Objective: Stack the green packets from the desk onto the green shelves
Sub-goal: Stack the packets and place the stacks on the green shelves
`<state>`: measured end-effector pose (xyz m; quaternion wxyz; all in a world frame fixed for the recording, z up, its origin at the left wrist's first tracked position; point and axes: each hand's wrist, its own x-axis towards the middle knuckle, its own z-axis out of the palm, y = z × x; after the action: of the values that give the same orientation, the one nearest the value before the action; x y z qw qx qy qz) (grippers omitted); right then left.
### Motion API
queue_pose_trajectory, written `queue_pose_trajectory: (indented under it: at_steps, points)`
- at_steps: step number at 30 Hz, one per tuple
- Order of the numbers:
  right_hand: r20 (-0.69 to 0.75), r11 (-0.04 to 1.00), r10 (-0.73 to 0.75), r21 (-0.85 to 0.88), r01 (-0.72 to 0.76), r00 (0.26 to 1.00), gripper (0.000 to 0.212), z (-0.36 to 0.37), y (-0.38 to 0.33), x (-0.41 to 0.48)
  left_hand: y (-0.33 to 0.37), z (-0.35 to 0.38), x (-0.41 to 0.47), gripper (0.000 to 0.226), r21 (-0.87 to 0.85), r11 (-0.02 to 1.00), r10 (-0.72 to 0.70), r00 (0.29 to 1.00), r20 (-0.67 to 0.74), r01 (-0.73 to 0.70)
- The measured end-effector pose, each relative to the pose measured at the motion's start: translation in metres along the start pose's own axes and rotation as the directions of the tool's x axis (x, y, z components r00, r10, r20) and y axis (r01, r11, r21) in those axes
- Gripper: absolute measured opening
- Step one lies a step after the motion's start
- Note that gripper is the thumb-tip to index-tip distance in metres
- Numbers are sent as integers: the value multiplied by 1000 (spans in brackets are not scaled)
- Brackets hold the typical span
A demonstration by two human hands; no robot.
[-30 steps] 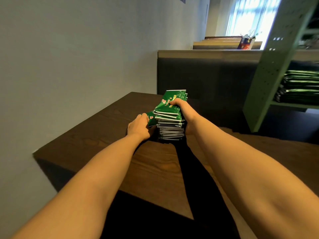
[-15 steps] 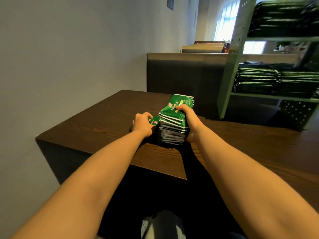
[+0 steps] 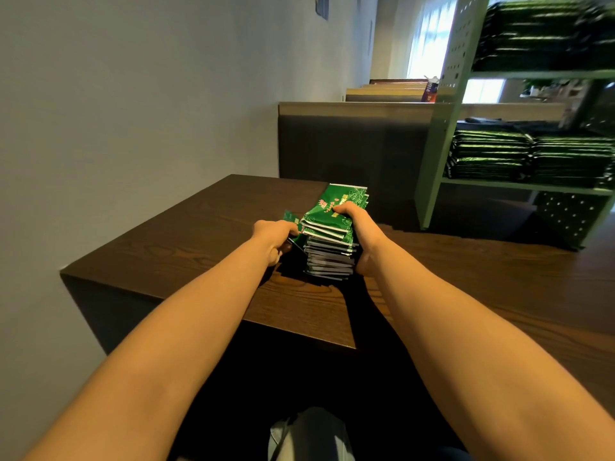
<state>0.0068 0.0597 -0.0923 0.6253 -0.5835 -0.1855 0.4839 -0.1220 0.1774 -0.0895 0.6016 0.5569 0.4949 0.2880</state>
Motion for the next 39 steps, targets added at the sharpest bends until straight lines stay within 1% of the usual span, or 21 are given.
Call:
queue_pose_trajectory:
  at_steps: [2, 5, 8, 10, 12, 14, 16, 17, 19, 20, 21, 22, 23, 26, 28, 29, 31, 33, 35, 37, 39]
  points:
    - [-7, 1000, -6, 0, 6, 1000, 58, 1, 0, 1, 5, 1, -4, 22, -113, 993, 17, 1000, -1, -17]
    - [-11, 1000, -9, -1, 9, 1000, 56, 1, 0, 0, 18, 4, -15, 11, -209, 970, 131, 991, 9, -126]
    - [-26, 1000, -13, -12, 13, 1000, 58, 2, 1, 1, 32, 6, -32, 13, -245, 945, 229, 973, 32, -214]
    - [-36, 999, -17, -35, 15, 999, 60, 4, 1, 2, 40, 9, -42, 10, -263, 936, 255, 966, 48, -234]
    - [-35, 998, -25, -59, 23, 999, 63, 6, 1, 2, 47, 12, -51, 8, -277, 933, 266, 958, 105, -229]
    - [-45, 995, -36, -95, 31, 998, 65, 6, -1, -1, 50, 16, -56, 5, -213, 934, 323, 933, 159, -287]
    - [-53, 992, -17, -122, 10, 998, 81, 7, -1, 2, 51, 18, -57, 17, -106, 920, 392, 902, 184, -378]
    - [-82, 990, -3, -143, -9, 997, 95, 6, 0, 8, 51, 18, -57, 20, -59, 908, 419, 892, 170, -416]
    - [-139, 987, 20, -158, -42, 990, 136, -6, 7, 46, 50, 18, -53, 17, 67, 869, 480, 868, 127, -490]
    - [-146, 988, 33, -145, -54, 989, 151, -12, 11, 64, 49, 17, -48, 18, 148, 836, 513, 848, 130, -528]
    - [-156, 989, 35, -139, -57, 987, 160, -14, 13, 70, 48, 16, -44, 21, 225, 803, 530, 834, 152, -552]
    - [-150, 990, 36, -127, -55, 988, 164, -11, 11, 63, 48, 15, -42, 22, 271, 780, 537, 826, 170, -563]
    - [-131, 992, 39, -110, -53, 991, 163, -9, 10, 56, 48, 13, -41, 22, 300, 771, 534, 827, 176, -562]
    - [-45, 998, 9, -64, -12, 999, 144, -2, 8, 29, 53, 10, -38, 31, 341, 748, 545, 820, 177, -570]
    - [0, 998, -12, -58, 12, 1000, 128, 1, 6, 13, 56, 10, -39, 33, 350, 753, 515, 830, 213, -557]
    - [14, 998, -36, -60, 37, 999, 120, 4, 4, 5, 55, 10, -39, 28, 352, 759, 499, 836, 228, -548]
    - [-7, 996, -66, -68, 65, 998, 108, 5, 2, -3, 54, 10, -38, 13, 336, 786, 456, 854, 250, -518]
    - [-13, 995, -79, -69, 78, 997, 101, 0, 3, 1, 52, 12, -39, 11, 286, 843, 385, 883, 267, -455]
    - [10, 993, -91, -75, 91, 996, 96, -1, 3, 0, 49, 12, -37, 19, 226, 910, 281, 916, 285, -349]
    - [26, 993, -83, -87, 84, 996, 93, 0, 4, -2, 47, 11, -35, 35, 165, 974, 88, 928, 363, -157]
    - [31, 991, -88, -100, 91, 996, 98, -1, 6, 0, 43, 7, -33, 42, 138, 990, -93, 872, 480, 29]
